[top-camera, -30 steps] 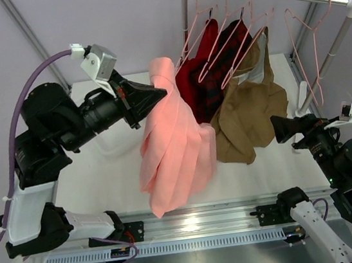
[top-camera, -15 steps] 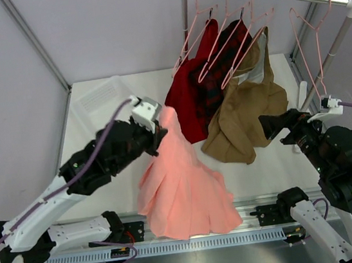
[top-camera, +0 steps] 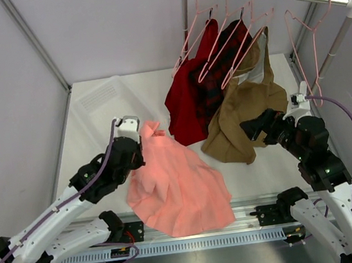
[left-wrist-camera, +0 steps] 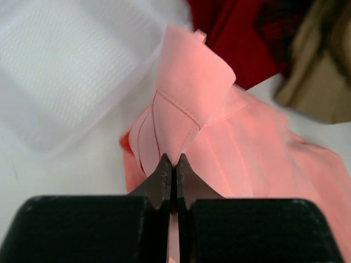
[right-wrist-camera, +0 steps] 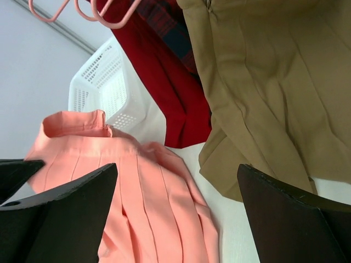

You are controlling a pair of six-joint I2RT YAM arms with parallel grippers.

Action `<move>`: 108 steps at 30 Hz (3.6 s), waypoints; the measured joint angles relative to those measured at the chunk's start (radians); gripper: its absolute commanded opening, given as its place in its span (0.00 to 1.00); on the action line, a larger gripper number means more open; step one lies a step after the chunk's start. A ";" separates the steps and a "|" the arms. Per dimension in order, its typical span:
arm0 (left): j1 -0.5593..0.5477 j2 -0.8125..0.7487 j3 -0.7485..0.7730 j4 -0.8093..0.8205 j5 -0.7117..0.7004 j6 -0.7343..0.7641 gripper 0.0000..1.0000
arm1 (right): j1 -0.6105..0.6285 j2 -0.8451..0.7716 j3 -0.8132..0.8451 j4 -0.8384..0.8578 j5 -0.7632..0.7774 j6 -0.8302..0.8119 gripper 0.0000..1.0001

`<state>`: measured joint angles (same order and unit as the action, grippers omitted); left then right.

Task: Place the skirt on the hanger

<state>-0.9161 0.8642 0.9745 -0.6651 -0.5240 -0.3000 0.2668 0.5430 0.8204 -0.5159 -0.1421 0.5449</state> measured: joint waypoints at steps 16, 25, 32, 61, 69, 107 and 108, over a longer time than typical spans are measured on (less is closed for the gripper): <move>0.067 0.012 0.063 -0.246 -0.003 -0.227 0.99 | 0.109 0.067 -0.103 0.078 0.025 0.028 0.99; 0.066 0.213 0.327 -0.137 0.114 -0.145 0.96 | 0.131 0.067 -0.105 0.056 0.103 0.031 0.99; 0.069 0.439 0.225 -0.069 0.233 -0.049 0.95 | 0.131 0.057 -0.105 0.015 0.147 0.026 0.99; 0.219 0.624 0.016 0.254 0.364 0.035 0.51 | 0.131 0.142 -0.104 0.002 0.183 -0.007 0.99; 0.219 0.601 0.026 0.217 0.392 0.066 0.00 | 0.131 0.147 -0.094 0.006 0.180 -0.003 1.00; -0.424 0.111 -0.284 0.278 0.347 -0.064 0.55 | 0.229 0.184 -0.102 -0.088 0.051 0.130 0.99; -0.432 0.131 -0.284 0.276 0.342 -0.081 0.70 | 0.250 0.190 -0.116 -0.086 0.048 0.130 0.99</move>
<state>-1.3483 0.9955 0.6903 -0.3889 -0.1818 -0.3813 0.5167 0.7330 0.7040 -0.6018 -0.0940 0.6750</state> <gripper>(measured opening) 0.441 0.993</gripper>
